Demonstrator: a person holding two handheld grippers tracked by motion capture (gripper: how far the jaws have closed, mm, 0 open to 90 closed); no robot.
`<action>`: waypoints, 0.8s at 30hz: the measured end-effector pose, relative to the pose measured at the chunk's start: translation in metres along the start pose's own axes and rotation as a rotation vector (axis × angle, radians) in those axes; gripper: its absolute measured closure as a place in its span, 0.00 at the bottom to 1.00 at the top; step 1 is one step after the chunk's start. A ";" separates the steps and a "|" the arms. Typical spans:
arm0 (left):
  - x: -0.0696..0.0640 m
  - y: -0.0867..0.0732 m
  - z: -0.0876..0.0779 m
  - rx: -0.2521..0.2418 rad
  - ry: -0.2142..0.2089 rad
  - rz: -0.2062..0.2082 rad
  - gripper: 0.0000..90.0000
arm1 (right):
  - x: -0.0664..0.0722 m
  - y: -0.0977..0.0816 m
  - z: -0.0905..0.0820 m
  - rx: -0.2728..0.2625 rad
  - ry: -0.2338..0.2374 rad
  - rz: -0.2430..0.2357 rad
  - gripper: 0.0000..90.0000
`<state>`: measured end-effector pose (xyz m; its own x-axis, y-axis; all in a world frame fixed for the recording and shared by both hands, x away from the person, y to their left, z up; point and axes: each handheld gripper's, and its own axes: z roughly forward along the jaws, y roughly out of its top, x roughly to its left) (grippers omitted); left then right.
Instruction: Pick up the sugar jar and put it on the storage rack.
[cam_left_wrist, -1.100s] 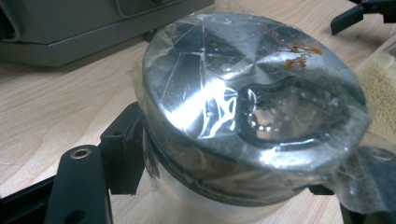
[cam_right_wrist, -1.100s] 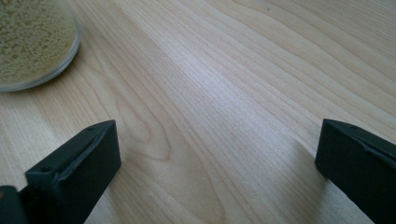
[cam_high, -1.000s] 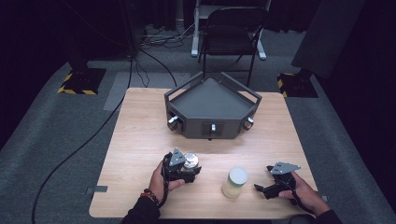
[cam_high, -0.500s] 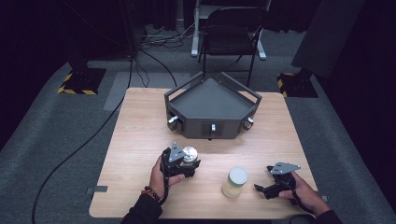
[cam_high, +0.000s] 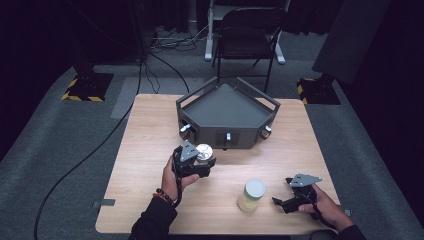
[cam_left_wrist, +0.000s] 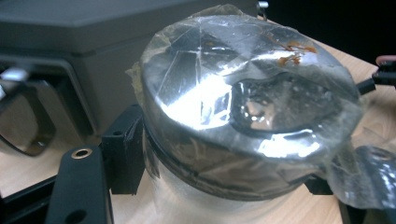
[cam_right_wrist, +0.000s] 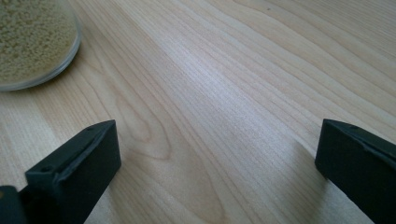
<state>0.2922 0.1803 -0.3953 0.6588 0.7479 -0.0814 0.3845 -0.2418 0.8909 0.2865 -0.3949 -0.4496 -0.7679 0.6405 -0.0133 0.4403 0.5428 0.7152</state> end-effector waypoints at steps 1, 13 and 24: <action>0.000 0.002 0.000 -0.007 0.002 -0.001 0.33 | 0.000 0.000 0.000 0.000 0.000 0.000 0.00; 0.010 0.030 0.000 -0.062 0.000 -0.007 0.33 | 0.000 0.000 0.000 0.000 0.001 -0.001 0.00; 0.014 0.055 0.007 -0.082 0.002 0.007 0.33 | 0.000 0.000 0.000 0.000 0.002 -0.003 0.00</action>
<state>0.3270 0.1734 -0.3507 0.6596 0.7480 -0.0741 0.3256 -0.1955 0.9251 0.2866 -0.3954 -0.4496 -0.7702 0.6377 -0.0135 0.4383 0.5444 0.7152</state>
